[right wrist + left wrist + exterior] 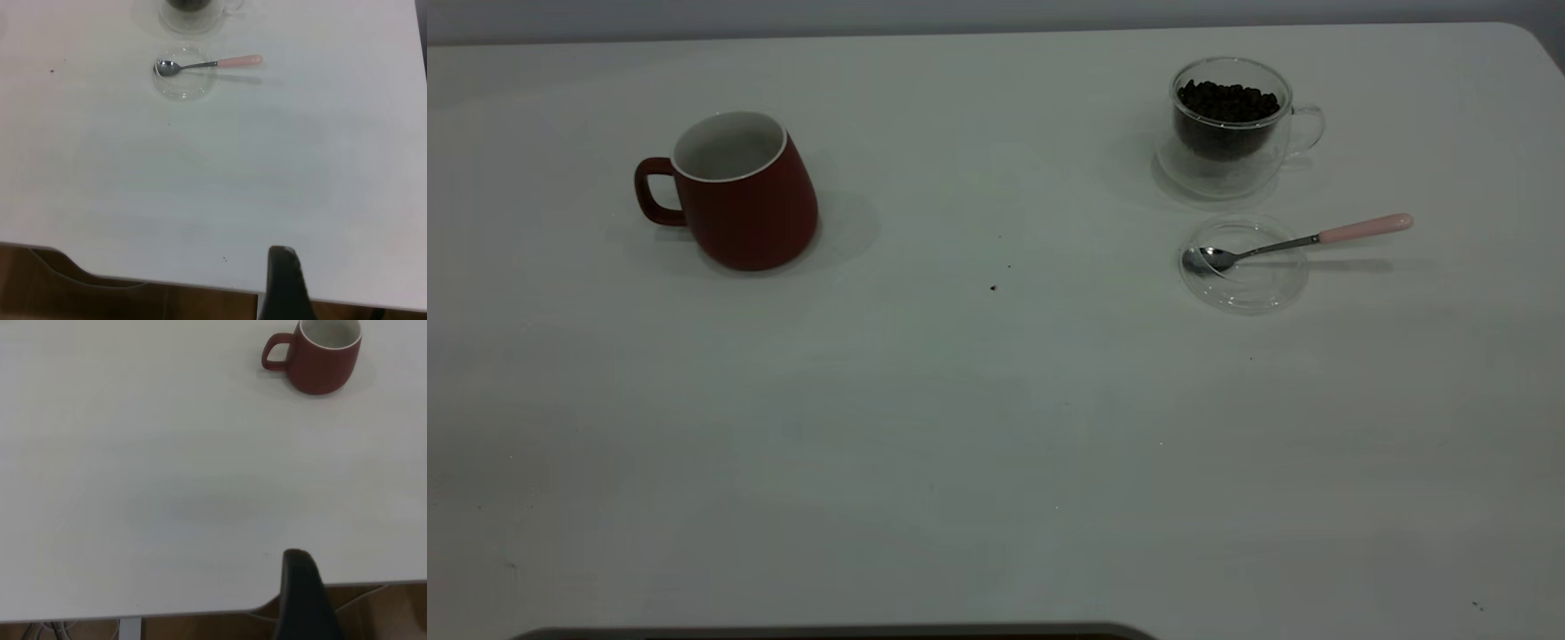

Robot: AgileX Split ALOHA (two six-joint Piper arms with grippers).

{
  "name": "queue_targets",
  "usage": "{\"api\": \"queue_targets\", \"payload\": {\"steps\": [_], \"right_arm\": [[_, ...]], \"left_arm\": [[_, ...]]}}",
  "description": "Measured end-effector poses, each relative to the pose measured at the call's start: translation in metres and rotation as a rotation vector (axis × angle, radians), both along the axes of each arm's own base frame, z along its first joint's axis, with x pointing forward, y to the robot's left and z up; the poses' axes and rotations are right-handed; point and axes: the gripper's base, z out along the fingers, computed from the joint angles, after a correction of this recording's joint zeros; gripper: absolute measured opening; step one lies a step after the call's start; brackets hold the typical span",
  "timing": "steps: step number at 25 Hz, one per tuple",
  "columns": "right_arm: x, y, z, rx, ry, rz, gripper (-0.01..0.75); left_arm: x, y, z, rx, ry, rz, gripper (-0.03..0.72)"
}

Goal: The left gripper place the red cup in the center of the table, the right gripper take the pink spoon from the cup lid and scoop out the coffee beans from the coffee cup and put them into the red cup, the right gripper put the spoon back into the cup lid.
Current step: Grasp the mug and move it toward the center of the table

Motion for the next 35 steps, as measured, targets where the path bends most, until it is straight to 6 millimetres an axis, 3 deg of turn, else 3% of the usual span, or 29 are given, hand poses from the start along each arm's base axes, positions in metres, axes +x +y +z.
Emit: {"api": "queue_targets", "payload": {"steps": [25, 29, 35], "right_arm": [[0.0, 0.0, 0.0, 0.0, 0.0, 0.0, 0.56], [0.0, 0.0, 0.0, 0.0, 0.0, 0.0, 0.56], [0.0, 0.0, 0.0, 0.0, 0.0, 0.0, 0.56]], "left_arm": [[0.002, 0.0, 0.004, -0.001, 0.009, 0.002, 0.495], [0.028, 0.0, 0.023, -0.011, 0.076, 0.063, 0.495], [0.114, -0.003, 0.043, 0.062, 0.147, 0.089, 0.495]]}}
